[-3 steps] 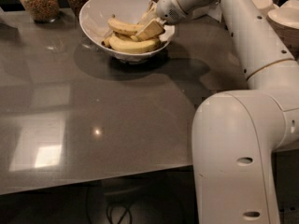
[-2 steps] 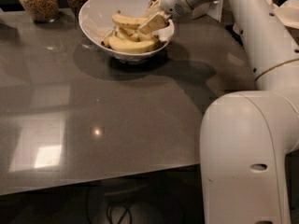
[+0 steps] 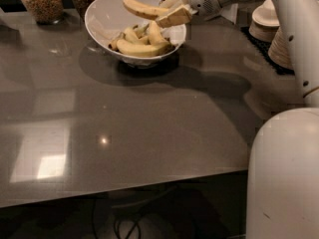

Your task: Pick banana from white bowl

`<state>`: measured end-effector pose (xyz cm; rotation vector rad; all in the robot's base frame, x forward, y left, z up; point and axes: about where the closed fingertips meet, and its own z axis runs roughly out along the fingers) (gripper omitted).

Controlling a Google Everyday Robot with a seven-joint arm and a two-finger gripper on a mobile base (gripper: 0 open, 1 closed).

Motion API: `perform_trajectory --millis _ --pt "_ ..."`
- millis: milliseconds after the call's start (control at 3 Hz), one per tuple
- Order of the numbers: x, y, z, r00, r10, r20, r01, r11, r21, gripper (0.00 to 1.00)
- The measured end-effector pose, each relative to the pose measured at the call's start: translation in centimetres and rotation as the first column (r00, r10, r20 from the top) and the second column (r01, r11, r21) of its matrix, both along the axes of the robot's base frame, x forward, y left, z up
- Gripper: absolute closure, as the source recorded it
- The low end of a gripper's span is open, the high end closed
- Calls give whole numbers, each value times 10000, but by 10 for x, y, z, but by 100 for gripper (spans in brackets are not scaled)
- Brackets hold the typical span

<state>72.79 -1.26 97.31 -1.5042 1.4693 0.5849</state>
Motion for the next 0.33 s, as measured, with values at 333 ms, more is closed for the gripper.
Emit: perform_trajectory --millis 333 --pt "-38 -21 13 9994 264 232 -285 9953 924 100"
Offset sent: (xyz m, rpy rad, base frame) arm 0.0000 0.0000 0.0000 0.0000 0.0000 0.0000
